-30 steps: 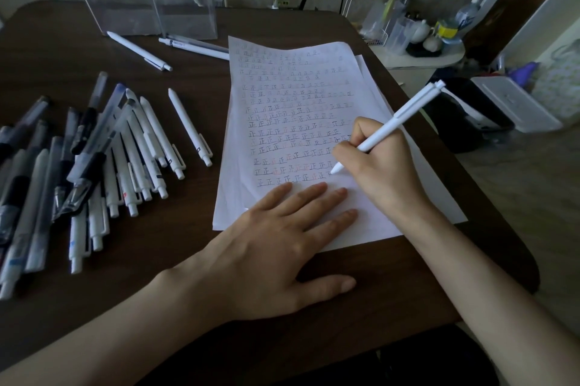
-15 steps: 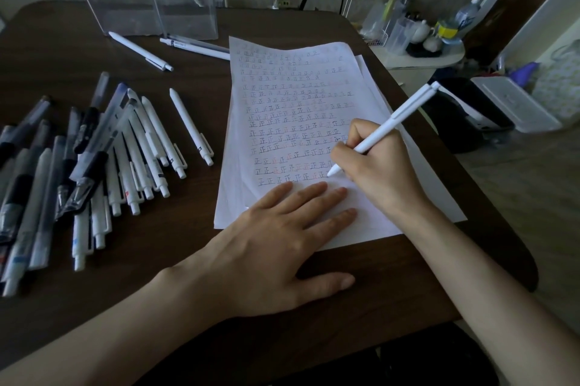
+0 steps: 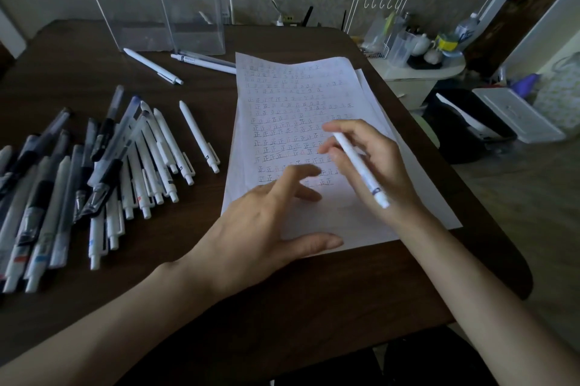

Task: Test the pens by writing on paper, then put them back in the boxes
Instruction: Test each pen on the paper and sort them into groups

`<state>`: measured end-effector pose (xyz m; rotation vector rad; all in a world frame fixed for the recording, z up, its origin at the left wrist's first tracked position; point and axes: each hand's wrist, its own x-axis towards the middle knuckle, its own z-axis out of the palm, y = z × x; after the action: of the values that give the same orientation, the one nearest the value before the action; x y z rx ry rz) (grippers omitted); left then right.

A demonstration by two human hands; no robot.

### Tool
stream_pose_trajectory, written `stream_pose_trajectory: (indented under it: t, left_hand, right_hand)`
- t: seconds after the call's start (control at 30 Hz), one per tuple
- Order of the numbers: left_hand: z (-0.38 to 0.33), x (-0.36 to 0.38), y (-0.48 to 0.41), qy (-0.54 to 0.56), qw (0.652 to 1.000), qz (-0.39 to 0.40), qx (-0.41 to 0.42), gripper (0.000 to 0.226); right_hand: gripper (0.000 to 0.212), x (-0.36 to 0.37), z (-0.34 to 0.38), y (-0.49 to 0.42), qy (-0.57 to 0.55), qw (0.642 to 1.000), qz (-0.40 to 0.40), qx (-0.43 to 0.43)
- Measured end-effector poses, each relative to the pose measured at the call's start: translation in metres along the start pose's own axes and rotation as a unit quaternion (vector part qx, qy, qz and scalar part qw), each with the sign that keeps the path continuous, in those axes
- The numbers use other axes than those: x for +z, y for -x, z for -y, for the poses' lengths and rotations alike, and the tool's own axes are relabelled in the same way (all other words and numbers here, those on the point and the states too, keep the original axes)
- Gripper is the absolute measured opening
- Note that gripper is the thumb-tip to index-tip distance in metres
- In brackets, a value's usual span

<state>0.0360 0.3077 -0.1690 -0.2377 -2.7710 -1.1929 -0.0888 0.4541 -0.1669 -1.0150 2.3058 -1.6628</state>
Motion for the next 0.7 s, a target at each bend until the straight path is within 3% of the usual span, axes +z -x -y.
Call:
stream_pose_trajectory:
  t: [0.2, 0.37, 0.53, 0.7]
  left_hand:
    - [0.0008, -0.0023, -0.0006, 0.036, 0.998, 0.021, 0.049, 0.071]
    - [0.0012, -0.0013, -0.002, 0.085, 0.996, -0.016, 0.029, 0.073]
    - [0.0028, -0.0012, -0.0038, 0.069, 0.996, -0.03, 0.046, 0.056]
    - [0.0059, -0.0001, -0.0041, 0.022, 0.995, -0.049, 0.083, 0.046]
  right_hand:
    - [0.046, -0.0009, -0.0059, 0.0015, 0.056, 0.995, 0.074, -0.037]
    - [0.052, 0.0027, -0.0043, 0.0002, 0.075, 0.993, 0.096, -0.004]
    - [0.038, 0.0021, -0.0007, -0.0001, 0.005, 0.996, 0.089, 0.018]
    - [0.04, 0.0025, 0.0009, -0.0006, 0.039, 0.996, 0.075, 0.005]
